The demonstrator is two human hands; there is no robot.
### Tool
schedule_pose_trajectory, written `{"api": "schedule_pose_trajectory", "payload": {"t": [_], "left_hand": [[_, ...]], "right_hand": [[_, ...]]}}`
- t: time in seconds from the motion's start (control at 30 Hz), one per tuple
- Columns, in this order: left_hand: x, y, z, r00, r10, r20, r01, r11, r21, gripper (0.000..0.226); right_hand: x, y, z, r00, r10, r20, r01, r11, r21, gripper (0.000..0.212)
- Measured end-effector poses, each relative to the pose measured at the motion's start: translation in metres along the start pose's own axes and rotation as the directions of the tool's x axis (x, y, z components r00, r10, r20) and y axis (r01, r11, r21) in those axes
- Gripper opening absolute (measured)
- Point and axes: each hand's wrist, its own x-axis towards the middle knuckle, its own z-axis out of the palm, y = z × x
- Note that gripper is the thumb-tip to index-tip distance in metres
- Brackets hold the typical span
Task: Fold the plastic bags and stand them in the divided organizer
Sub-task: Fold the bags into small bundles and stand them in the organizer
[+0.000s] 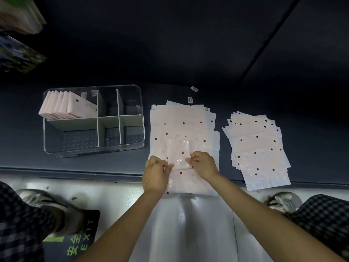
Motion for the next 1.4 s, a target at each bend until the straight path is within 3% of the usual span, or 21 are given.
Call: {"api": "schedule_pose_trajectory", "payload": {"t": [0.1,0.17,0.2,0.27,0.37,0.63,0.77,0.87,0.97,1.0,1.07,1.13,1.17,1.27,1.33,1.4], "left_hand": [[-0.005,0.01,-0.003,0.997,0.009,-0.071,-0.005,0.999,0.053,0.022],[-0.008,0.013,-0.005,0.976,0.183,-0.117,-0.168,0.978,0.124,0.029],[-0.009,0.012,-0.004,0.95,0.303,-0.072,-0.287,0.942,0.175,0.035],[-0.008,0.007,-0.001,0.869,0.473,0.144,-0.494,0.815,0.302,0.052],[-0.003,-0.009,0.005,0.82,0.436,0.371,-0.57,0.684,0.455,0.065],[0.002,-0.014,0.01,0.827,0.404,0.39,-0.561,0.633,0.534,0.07],[0.014,-0.008,-0.006,0.808,0.48,0.341,-0.589,0.645,0.487,0.057],[0.023,-0.003,-0.028,0.775,0.561,0.292,-0.632,0.673,0.384,0.049],[0.031,0.009,-0.047,0.726,0.645,0.237,-0.684,0.646,0.339,0.043],[0.033,0.016,-0.053,0.718,0.656,0.234,-0.692,0.636,0.341,0.039],[0.037,0.028,-0.065,0.71,0.659,0.25,-0.7,0.617,0.36,0.032],[0.039,0.04,-0.079,0.718,0.653,0.24,-0.693,0.641,0.329,0.023],[0.039,0.045,-0.087,0.733,0.641,0.228,-0.68,0.681,0.272,0.022],[0.039,0.051,-0.107,0.81,0.538,0.235,-0.529,0.842,-0.104,0.021],[0.041,0.049,-0.119,0.839,0.452,0.303,-0.351,0.875,-0.333,0.017],[0.044,0.042,-0.13,0.851,0.377,0.366,-0.19,0.87,-0.455,0.012]], "right_hand": [[0.005,-0.002,0.001,0.999,0.033,-0.008,-0.033,0.999,-0.039,0.018],[0.007,-0.004,0.0,0.999,0.05,0.002,-0.049,0.997,-0.053,0.025],[0.008,-0.005,0.0,0.999,0.053,0.008,-0.053,0.996,-0.066,0.029],[0.009,-0.006,0.0,0.998,0.062,0.016,-0.061,0.995,-0.076,0.032],[0.009,-0.007,-0.001,0.998,0.061,0.019,-0.059,0.994,-0.092,0.031],[-0.004,-0.004,0.016,0.981,0.163,-0.109,-0.15,0.982,0.115,0.017],[-0.011,-0.012,0.009,0.968,0.221,-0.12,-0.16,0.91,0.383,0.014],[-0.017,-0.022,-0.009,0.978,0.192,-0.083,-0.148,0.916,0.373,0.011],[-0.023,-0.034,-0.032,0.981,-0.137,-0.139,0.137,0.991,-0.012,0.024],[-0.026,-0.04,-0.04,0.952,-0.287,-0.107,0.265,0.946,-0.186,0.035],[-0.028,-0.052,-0.05,0.868,-0.491,0.076,0.465,0.747,-0.475,0.049],[-0.028,-0.063,-0.057,0.828,-0.513,0.227,0.525,0.566,-0.636,0.042],[-0.029,-0.069,-0.06,0.835,-0.495,0.241,0.515,0.547,-0.66,0.034],[-0.029,-0.089,-0.071,0.868,-0.436,0.239,0.493,0.697,-0.52,0.023],[-0.027,-0.106,-0.078,0.887,-0.385,0.255,0.446,0.856,-0.261,0.026],[-0.027,-0.123,-0.083,0.895,-0.352,0.274,0.374,0.927,-0.033,0.026]]}}
